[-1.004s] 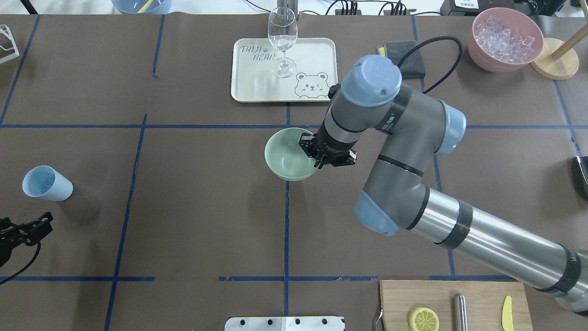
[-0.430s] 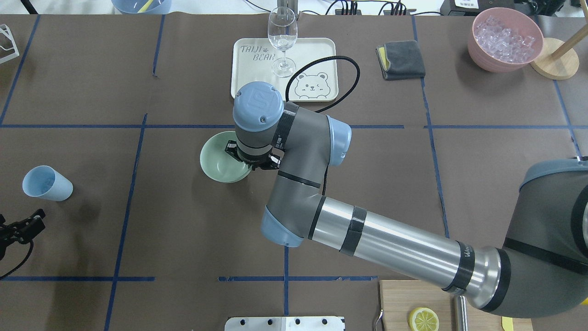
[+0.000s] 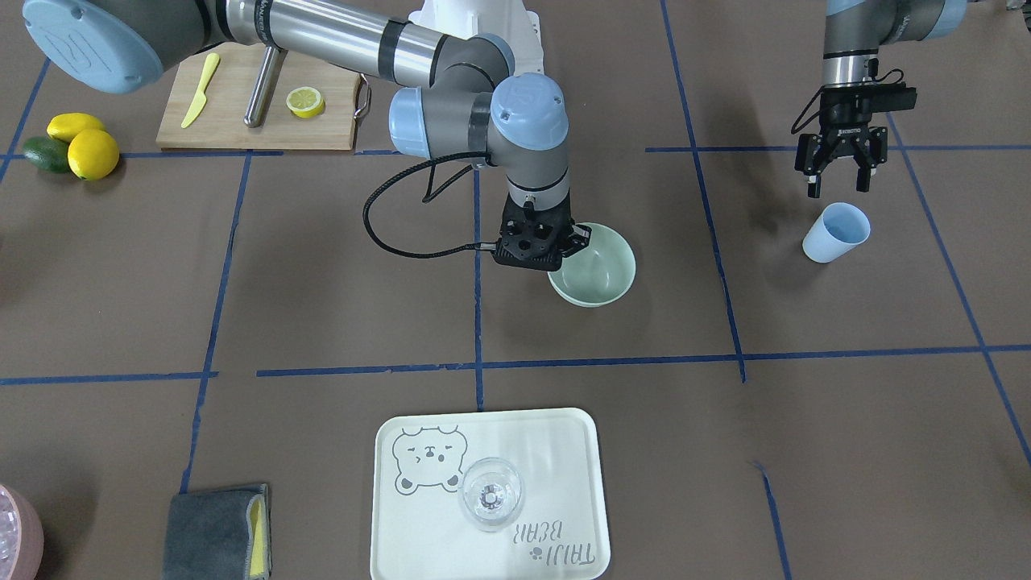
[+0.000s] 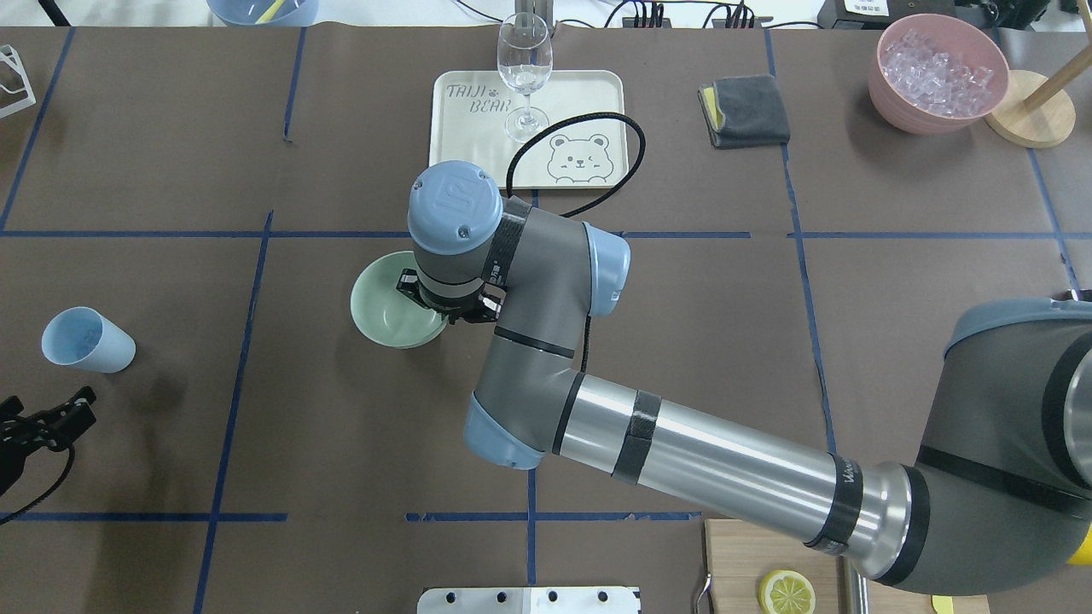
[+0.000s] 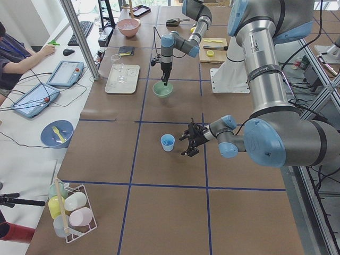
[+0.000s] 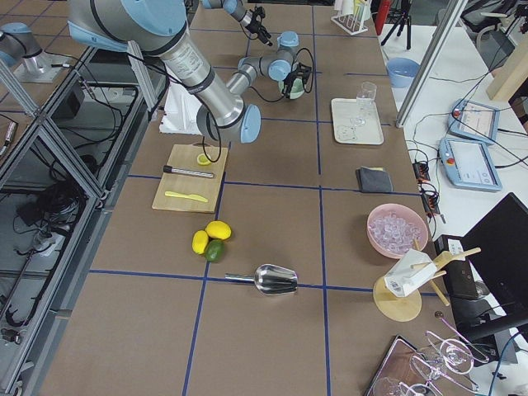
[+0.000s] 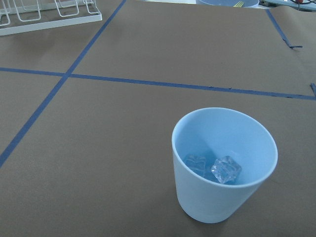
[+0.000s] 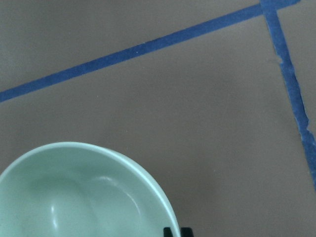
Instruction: Pour ice into bowl
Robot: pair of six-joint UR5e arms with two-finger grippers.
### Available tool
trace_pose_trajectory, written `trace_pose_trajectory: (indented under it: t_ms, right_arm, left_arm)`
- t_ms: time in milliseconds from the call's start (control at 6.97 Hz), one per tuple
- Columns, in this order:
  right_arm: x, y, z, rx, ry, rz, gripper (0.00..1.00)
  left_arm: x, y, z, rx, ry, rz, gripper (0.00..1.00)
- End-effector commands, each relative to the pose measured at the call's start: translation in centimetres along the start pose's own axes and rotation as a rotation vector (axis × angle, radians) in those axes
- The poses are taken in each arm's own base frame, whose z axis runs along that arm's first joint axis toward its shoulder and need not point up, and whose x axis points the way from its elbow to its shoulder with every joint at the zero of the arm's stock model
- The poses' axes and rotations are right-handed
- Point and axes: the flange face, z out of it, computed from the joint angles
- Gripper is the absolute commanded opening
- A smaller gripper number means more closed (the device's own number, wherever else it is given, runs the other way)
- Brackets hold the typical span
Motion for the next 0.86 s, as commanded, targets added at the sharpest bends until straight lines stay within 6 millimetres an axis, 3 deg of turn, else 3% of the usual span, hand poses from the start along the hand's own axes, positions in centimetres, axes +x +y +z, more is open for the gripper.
trace_pose_trajectory:
  t_ms: [0,430,717]
  right_arm:
    - [-0.1,0.7,0.4,0.0,0.003,0.028,1.0]
    - [-1.2,0.9,-0.9,-0.007,-0.019,0.032,1.0]
    - [-1.1,0.0,-2.2,-0.003,-0.03,0.036,1.0]
  left_arm:
    - [0.7,0.8,0.8,0.011,0.005,-0.001,0.99]
    - [1.7,1.6,1.7,0.015,0.011,0.001,0.99]
    - [1.8,1.5,2.0,0.056,0.014,0.0,0.98]
